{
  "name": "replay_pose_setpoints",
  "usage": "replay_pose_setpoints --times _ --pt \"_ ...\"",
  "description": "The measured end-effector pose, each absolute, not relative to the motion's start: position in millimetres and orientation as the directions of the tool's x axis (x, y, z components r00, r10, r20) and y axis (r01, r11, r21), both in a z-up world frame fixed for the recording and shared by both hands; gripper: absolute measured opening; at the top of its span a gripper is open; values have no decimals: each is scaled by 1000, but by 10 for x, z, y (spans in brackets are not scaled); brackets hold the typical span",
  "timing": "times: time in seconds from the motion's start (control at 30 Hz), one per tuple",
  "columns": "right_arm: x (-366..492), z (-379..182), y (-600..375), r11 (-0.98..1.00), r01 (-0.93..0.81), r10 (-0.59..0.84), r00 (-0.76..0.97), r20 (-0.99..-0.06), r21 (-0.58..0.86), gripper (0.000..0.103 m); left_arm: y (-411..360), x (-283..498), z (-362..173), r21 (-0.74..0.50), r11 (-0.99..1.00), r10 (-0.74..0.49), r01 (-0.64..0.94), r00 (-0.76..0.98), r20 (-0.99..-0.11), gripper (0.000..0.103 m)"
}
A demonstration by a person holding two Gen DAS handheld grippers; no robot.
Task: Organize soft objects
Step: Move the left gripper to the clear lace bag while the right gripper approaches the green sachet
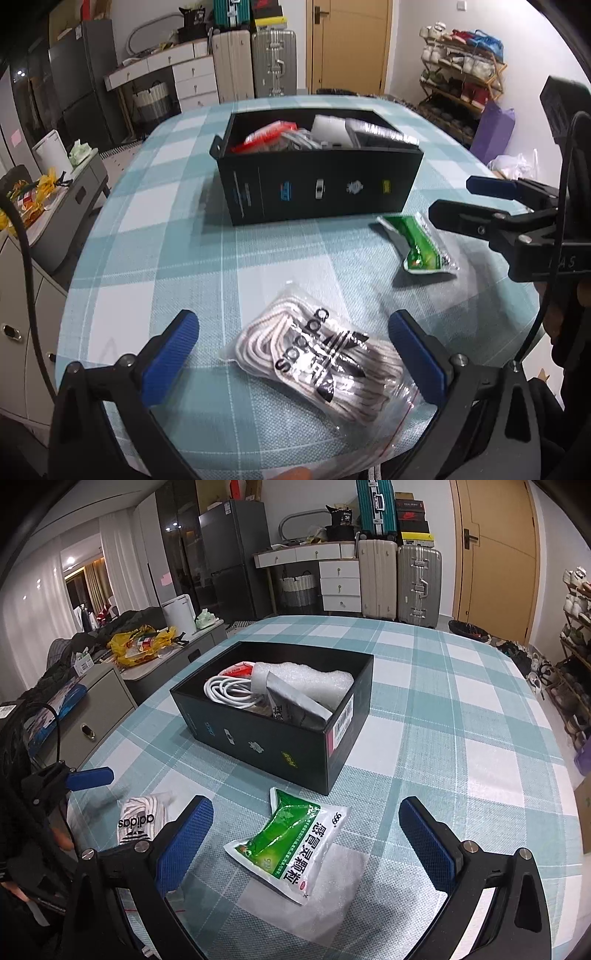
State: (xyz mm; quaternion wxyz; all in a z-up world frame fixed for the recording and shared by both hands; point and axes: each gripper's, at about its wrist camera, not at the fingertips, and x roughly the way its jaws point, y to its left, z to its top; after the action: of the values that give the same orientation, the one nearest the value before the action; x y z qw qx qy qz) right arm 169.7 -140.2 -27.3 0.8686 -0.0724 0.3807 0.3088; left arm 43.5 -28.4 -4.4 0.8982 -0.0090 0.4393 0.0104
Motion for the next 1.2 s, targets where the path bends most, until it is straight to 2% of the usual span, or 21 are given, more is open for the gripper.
replay_pose_setpoints --times 0.3,0.73,1.2 --pt "1785 -497 -1300 813 -569 450 479 -754 124 102 -297 472 -186 -34 999 -13 -27 553 -833 103" --pt "1869 -695 -1208 837 -539 390 458 -799 99 102 -289 445 -199 6 999 -21 50 525 -851 103" --pt "1938 -752 -1316 867 -497 312 477 -822 40 102 -120 458 -156 58 998 40 16 528 -848 103"
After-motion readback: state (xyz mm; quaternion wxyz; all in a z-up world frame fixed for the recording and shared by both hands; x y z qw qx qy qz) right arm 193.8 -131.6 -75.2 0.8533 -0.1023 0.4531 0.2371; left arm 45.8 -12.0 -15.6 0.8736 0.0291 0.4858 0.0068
